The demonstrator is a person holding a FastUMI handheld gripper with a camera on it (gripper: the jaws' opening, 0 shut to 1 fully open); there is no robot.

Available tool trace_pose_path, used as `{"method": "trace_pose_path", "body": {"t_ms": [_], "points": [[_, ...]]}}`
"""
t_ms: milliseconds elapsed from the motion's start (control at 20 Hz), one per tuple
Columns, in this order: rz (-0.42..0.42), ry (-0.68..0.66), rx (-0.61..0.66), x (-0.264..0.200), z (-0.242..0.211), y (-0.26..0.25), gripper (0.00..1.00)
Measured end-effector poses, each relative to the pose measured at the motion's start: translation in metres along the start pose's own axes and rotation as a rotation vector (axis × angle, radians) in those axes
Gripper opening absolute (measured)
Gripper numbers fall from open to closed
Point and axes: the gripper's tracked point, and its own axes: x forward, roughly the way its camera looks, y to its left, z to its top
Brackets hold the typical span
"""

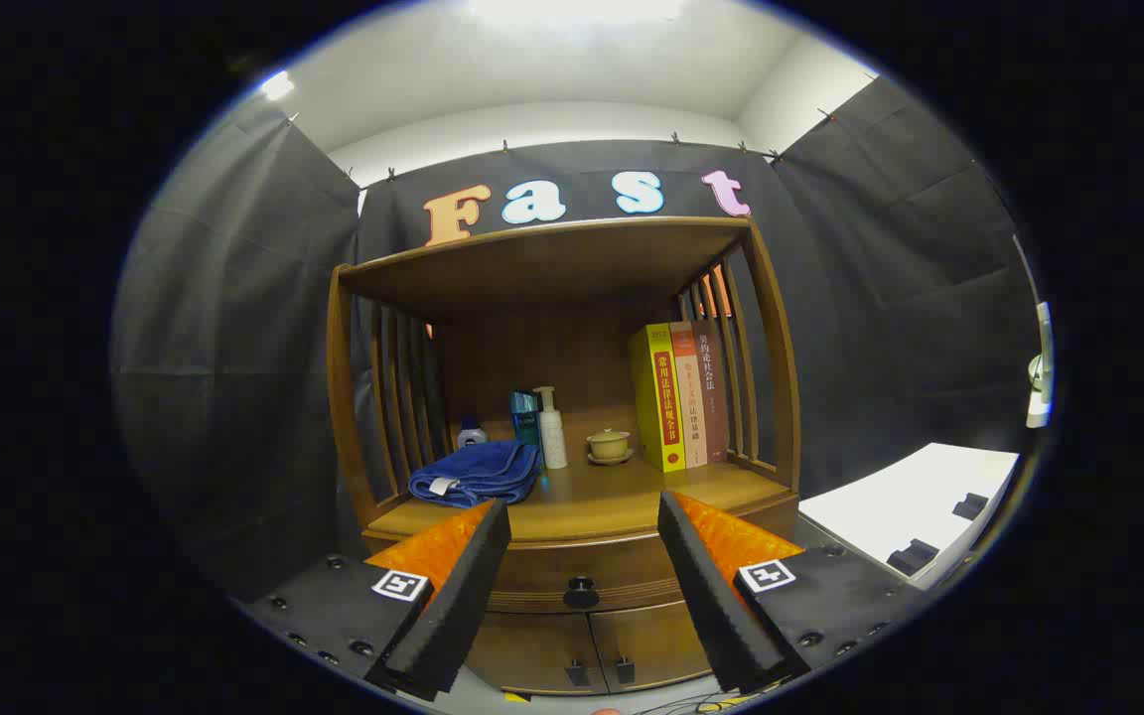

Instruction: Pull open the drawer, take out the items inside it, and place them on the countertop above the cabinet.

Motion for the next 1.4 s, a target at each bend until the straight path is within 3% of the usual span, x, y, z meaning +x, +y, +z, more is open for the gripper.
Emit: {"method": "trace_pose_path", "body": {"t_ms": [1400], "points": [[0.011,0.000,-0.026,0.001,-0.014,0.019,0.98]]}}
